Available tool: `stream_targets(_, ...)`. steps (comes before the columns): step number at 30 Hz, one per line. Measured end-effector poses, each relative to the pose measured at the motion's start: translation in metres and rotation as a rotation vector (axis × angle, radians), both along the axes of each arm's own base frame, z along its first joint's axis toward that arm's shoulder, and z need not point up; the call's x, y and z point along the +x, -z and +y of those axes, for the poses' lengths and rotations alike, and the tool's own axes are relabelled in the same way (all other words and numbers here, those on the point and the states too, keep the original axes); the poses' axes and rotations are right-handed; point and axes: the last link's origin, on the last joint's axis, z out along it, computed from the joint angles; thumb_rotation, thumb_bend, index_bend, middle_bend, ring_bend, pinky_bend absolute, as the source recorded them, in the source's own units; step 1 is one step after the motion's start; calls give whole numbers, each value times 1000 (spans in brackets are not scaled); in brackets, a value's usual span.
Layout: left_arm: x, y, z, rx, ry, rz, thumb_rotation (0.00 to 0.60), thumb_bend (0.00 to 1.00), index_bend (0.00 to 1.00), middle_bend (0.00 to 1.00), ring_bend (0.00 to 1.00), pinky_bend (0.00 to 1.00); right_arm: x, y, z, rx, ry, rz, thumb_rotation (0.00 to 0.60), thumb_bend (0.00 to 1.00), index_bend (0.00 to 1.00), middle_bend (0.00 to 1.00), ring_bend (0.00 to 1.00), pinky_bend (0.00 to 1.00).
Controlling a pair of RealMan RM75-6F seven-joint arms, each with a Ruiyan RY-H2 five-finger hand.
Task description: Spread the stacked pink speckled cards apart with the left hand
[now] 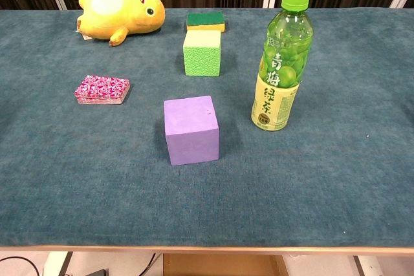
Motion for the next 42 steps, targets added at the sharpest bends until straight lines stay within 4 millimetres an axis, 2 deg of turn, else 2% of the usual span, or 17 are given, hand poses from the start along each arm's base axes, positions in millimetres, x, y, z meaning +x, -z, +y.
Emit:
stream_targets(6, 6, 4, 20, -24, 9, 45, 600, 151, 223, 161, 12, 0, -1, -2, 0, -2, 6, -6, 600, 185, 0, 4, 59, 212)
stream_targets(15, 44, 10, 95, -149, 35, 40, 600, 151, 259, 163, 12, 0, -1, -1, -1, 2, 7, -9, 600, 185, 0, 5, 59, 212)
stream_targets(21, 78, 34, 152, -298, 3, 38, 600, 151, 276, 163, 11, 0, -1, 1, -1, 15, 13, -5, 600, 185, 0, 5, 59, 212)
stream_targets(25, 110, 63, 179, -397, 20, 58, 600, 151, 281, 163, 11, 0, -1, 3, -2, 22, 17, -3, 600, 185, 0, 5, 59, 212)
stream_targets(34, 142, 122, 193, -522, 12, 50, 600, 151, 310, 165, 11, 0, -2, 2, -3, 22, 19, -10, 600, 184, 0, 5, 59, 212)
stream_targets(42, 151, 143, 201, -548, -15, 50, 600, 160, 313, 165, 11, 0, -4, 0, -3, 21, 25, -16, 600, 185, 0, 4, 59, 212)
